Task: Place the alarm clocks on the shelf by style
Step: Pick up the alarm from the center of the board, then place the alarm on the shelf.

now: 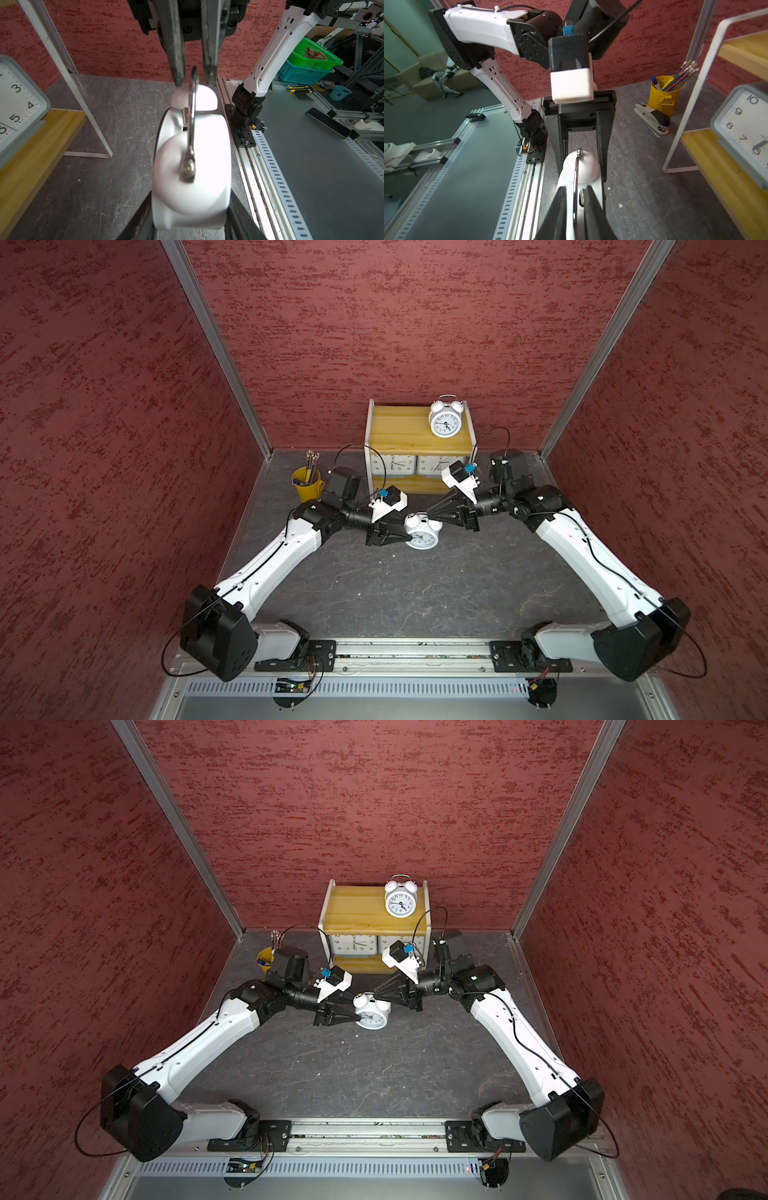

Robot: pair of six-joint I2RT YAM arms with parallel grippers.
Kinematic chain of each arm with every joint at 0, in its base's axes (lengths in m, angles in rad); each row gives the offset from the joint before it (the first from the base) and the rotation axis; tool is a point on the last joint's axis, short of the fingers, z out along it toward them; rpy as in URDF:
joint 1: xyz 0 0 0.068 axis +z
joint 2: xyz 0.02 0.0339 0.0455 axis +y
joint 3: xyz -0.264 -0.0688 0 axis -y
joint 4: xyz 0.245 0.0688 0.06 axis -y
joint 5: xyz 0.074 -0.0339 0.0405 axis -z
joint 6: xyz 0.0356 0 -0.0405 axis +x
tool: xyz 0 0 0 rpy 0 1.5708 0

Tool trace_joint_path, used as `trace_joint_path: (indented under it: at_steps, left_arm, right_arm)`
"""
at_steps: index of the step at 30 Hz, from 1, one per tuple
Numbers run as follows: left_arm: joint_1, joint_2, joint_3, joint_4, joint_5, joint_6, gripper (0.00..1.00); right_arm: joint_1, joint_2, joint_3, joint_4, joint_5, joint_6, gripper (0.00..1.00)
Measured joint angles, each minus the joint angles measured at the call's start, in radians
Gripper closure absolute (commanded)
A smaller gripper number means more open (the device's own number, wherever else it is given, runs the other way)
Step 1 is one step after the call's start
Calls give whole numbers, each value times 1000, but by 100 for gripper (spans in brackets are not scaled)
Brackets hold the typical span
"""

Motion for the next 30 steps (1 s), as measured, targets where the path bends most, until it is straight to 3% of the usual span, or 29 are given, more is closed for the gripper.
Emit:
trace_joint_path:
  at_steps: [2,6,13,22,30]
  left_arm:
    - [0,0,0,5,-14,-16,75]
    - [6,-15,0,20,-50,-56,75]
    - [33,-80,22,58,-139,-166,73]
    - [52,-64,205,54,-235,-272,70]
    - [71,34,344,27,-293,-310,70]
  right_arm:
    - [0,-16,-25,43,32,25,37]
    - [-1,-78,-100,139,162,66,26]
    - [-68,-219,-227,340,467,184,24]
    - [-126,-290,-369,496,784,348,23]
    - [-126,-251,-407,562,900,423,23]
